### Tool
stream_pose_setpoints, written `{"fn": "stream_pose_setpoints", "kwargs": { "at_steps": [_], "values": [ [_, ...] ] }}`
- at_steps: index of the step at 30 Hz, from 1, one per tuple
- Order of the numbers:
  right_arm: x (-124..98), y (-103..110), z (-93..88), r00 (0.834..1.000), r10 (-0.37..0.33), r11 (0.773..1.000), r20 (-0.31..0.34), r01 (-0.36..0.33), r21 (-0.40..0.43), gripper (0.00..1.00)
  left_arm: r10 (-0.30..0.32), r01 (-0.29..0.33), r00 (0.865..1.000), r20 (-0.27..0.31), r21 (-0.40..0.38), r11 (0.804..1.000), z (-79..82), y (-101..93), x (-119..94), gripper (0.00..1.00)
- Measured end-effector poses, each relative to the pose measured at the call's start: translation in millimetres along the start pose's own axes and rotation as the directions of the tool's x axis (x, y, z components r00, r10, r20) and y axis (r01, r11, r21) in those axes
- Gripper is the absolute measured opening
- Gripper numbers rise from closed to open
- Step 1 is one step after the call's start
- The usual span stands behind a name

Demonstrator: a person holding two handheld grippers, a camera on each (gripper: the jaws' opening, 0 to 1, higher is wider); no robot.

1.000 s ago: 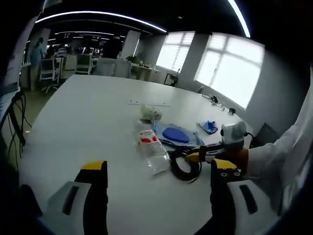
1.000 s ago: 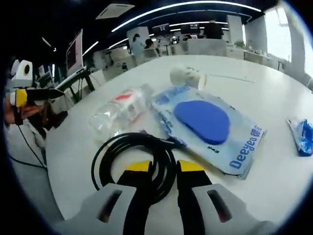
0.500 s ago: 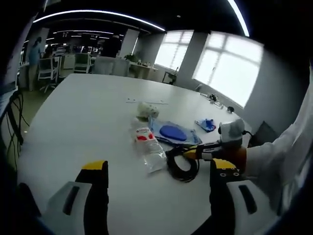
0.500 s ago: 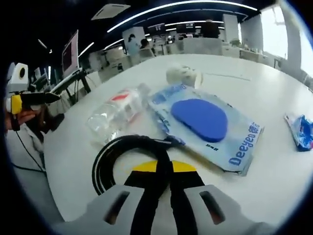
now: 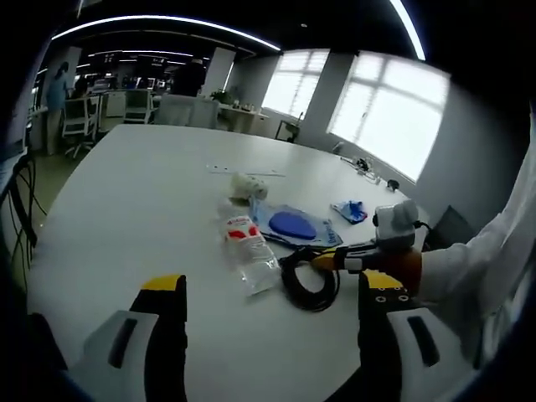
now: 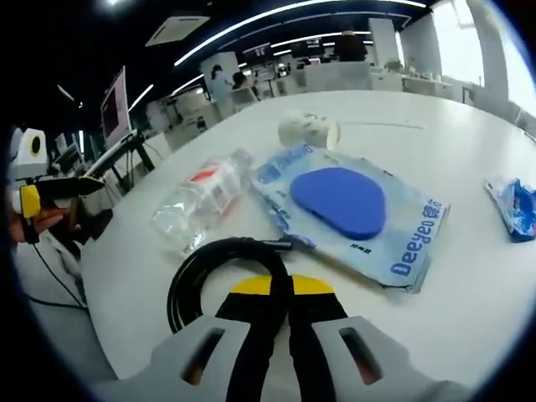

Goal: Arrange the tabletop items into an orderly group along one side of the table until the central work area is clear of visible clutter.

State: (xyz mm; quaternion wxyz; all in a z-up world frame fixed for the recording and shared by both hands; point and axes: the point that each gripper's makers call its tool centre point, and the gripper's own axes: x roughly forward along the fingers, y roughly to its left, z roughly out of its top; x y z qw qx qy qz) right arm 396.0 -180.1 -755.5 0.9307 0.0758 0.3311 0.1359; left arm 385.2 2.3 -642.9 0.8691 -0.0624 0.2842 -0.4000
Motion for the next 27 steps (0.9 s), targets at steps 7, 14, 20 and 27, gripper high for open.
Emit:
{"fn": "stream_pose_setpoints", "kwargs": {
  "at_steps": [7,14,20,27],
  "values": [
    [-8,0,0.6,1.0,0.013,1.0,0.016,-0.013,0.01,0.01,-0.011,0.011,1.0,-0.006,0.009,1.0,-0.4,-5.5,4,0.86],
    [-17,0,7.1,0.999,0.021,1.0,0.038,-0.022,0.019,0.01,-0.018,0.018,1.0,-0.004,0.015,1.0,1.5,-9.4,7,0.85],
    [-23,1,12.4,0.998,0.031,0.999,0.056,-0.033,0.024,0.01,-0.023,0.023,1.0,-0.001,0.022,0.999,4.2,-15.1,11,0.84],
    [-35,2,22.9,0.994,0.056,0.998,0.09,-0.057,0.018,0.0,-0.033,0.033,0.999,-0.004,0.04,0.999,9.0,-23.9,20,0.82]
  ]
}}
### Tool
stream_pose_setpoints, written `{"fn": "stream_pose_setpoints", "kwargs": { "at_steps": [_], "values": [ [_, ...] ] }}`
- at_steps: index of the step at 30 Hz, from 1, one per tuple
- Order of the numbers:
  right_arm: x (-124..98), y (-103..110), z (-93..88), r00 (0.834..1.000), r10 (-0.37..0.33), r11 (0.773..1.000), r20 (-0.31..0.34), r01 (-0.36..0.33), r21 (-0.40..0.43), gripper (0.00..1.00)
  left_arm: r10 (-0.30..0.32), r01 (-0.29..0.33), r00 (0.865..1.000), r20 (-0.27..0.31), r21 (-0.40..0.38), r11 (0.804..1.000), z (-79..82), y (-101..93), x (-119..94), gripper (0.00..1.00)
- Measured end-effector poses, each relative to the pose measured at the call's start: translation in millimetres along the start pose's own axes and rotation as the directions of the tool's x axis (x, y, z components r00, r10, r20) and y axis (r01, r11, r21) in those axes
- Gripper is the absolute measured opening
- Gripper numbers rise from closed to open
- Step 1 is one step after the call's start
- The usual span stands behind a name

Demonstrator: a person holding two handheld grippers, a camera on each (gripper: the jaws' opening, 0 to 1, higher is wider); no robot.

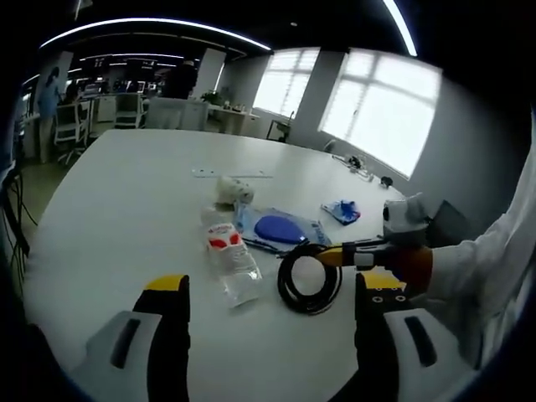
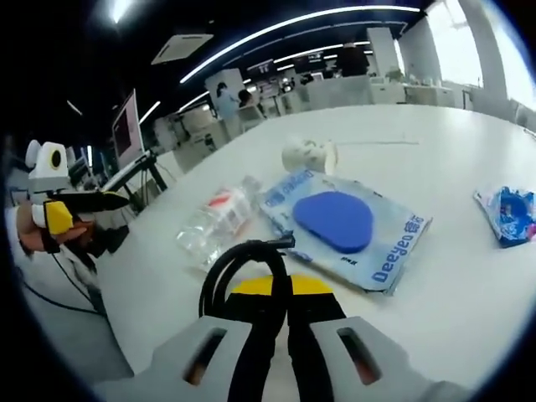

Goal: Arrange the tabletop items into an orderly group along one side of the table until the central work area is clear of visible clutter.

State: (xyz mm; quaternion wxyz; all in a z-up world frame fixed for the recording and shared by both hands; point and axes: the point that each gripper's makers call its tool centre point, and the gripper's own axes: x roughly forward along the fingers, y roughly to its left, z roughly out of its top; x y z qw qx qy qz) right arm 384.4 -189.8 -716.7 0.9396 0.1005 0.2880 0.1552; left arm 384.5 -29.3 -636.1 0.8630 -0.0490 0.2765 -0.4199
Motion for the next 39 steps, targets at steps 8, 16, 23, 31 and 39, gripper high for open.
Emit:
{"fn": "stream_pose_setpoints", "kwargs": {
  "at_steps": [8,16,23,31,39],
  "values": [
    [-13,3,13.9,0.999,0.026,1.0,0.041,-0.025,-0.002,0.0,-0.024,0.024,1.0,-0.002,0.037,0.999,7.5,-14.0,12,0.8],
    [-31,8,39.0,0.994,0.041,0.999,0.103,-0.042,0.01,0.0,-0.047,0.046,0.999,0.003,0.061,0.997,17.4,-26.0,23,0.79],
    [-43,13,57.2,0.988,0.053,0.998,0.145,-0.055,0.006,0.0,-0.061,0.06,0.998,0.01,0.074,0.995,25.7,-36.5,34,0.76],
    [-54,18,70.0,0.981,0.071,0.997,0.179,-0.074,0.012,0.0,-0.058,0.058,0.998,-0.008,0.094,0.994,28.3,-45.5,48,0.71],
    [-65,24,80.1,0.975,0.083,0.996,0.205,-0.087,0.01,0.0,-0.071,0.073,0.997,-0.019,0.116,0.991,33.1,-58.7,63,0.64]
  ]
}}
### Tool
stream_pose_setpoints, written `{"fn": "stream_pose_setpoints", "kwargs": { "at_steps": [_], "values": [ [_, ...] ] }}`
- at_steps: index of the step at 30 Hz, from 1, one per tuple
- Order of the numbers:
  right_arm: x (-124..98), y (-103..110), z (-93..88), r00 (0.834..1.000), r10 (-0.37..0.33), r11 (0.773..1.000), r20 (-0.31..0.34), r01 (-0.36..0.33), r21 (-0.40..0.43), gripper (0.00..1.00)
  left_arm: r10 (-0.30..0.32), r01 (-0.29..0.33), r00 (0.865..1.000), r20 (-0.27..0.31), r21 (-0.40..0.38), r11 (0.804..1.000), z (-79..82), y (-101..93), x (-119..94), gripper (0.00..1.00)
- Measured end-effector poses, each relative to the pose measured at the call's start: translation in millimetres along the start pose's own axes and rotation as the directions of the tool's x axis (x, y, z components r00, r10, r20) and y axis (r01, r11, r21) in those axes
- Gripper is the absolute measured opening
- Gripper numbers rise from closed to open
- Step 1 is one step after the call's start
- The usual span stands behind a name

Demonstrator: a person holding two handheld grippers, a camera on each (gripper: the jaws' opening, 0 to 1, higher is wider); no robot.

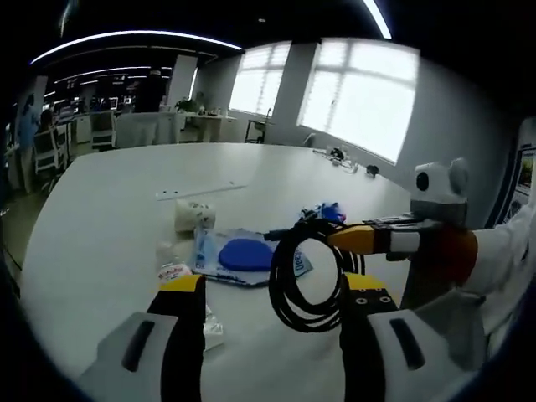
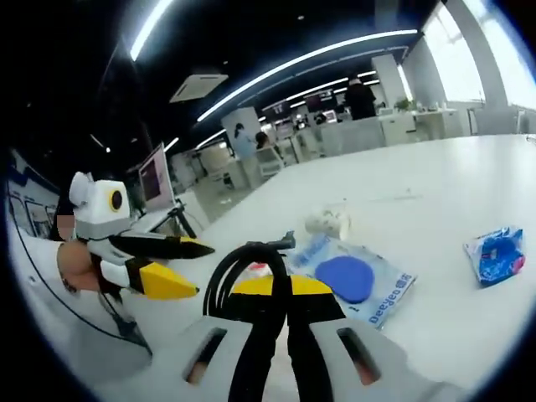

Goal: Arrange the tabletop items into an orderly group along one side of the table until the central work area is clear of visible clutter.

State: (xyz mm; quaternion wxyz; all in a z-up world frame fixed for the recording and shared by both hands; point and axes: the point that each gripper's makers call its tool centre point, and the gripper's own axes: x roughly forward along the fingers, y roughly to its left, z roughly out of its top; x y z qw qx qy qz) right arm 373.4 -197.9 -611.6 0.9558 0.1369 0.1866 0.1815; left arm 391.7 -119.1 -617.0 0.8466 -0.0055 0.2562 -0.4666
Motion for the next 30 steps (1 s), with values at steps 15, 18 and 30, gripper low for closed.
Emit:
{"fn": "stream_pose_setpoints", "kwargs": {
  "at_steps": [15,18,30],
  "values": [
    [-17,-5,14.4,0.999,-0.001,1.0,0.034,0.001,0.004,0.0,-0.047,0.048,0.999,-0.008,0.073,0.996,7.7,-25.8,17,0.22],
    [-22,-9,14.8,0.999,-0.008,1.0,0.038,0.008,0.01,0.0,-0.06,0.06,0.998,-0.007,0.089,0.994,8.8,-31.9,22,0.14],
    [-43,-35,14.2,0.998,-0.045,0.999,0.037,0.044,0.024,0.0,-0.093,0.096,0.995,-0.032,0.112,0.989,9.5,-55.7,44,0.11]
  ]
}}
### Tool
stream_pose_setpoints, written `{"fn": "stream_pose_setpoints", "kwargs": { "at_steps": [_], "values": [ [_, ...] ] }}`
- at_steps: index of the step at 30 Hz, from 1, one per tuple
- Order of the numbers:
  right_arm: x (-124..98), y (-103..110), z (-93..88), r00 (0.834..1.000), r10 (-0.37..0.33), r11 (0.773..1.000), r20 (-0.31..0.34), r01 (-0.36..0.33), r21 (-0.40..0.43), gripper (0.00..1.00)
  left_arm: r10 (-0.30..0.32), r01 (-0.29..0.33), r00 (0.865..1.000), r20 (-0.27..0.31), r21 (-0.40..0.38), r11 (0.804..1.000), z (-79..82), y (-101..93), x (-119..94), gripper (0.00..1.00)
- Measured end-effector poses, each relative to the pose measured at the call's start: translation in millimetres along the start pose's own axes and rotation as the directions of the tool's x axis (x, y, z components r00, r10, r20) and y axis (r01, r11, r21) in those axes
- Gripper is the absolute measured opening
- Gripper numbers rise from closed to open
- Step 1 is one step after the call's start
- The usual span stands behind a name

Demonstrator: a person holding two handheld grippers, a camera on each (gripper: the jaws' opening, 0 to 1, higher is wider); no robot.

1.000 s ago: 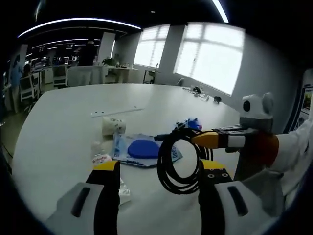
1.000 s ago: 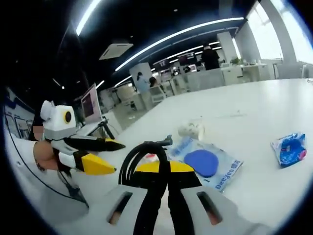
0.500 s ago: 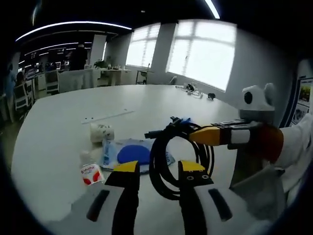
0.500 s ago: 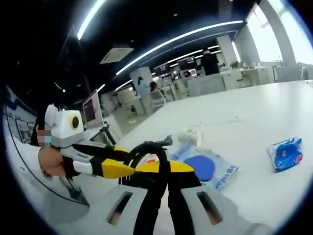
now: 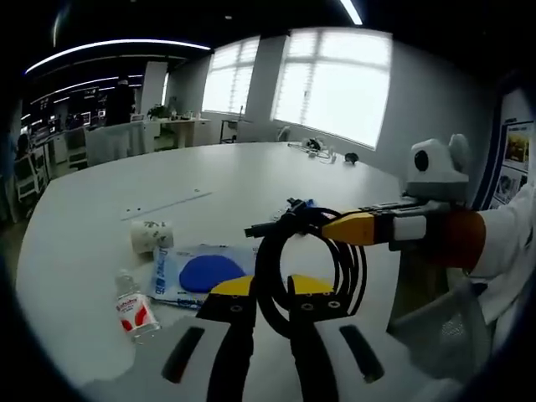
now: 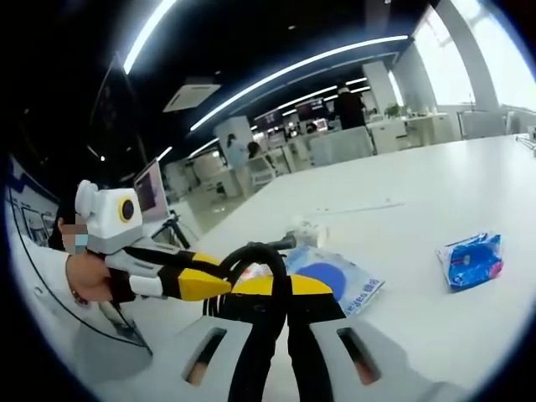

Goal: Arrange the tabletop items into an orderly group along one side of the table until the central work area is clear of visible clutter.

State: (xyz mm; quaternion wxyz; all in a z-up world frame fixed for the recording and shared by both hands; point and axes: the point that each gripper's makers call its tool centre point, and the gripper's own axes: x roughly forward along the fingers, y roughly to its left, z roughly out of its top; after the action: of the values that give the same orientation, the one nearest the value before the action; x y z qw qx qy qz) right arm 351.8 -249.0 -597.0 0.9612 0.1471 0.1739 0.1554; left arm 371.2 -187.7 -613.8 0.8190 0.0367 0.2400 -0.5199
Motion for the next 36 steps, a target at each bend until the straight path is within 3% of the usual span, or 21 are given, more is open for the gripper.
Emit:
{"fn": "stream_pose_setpoints", "kwargs": {
  "at_steps": [24,36],
  "values": [
    [-60,-77,9.0,0.996,-0.093,0.996,0.017,0.093,0.007,0.0,-0.069,0.07,0.997,-0.019,0.046,0.996,18.3,-66.1,73,0.06],
    [-89,-124,11.2,0.992,-0.126,0.992,0.017,0.126,0.015,0.0,-0.105,0.106,0.993,-0.046,0.013,0.994,22.2,-99.2,113,0.06]
  ]
}}
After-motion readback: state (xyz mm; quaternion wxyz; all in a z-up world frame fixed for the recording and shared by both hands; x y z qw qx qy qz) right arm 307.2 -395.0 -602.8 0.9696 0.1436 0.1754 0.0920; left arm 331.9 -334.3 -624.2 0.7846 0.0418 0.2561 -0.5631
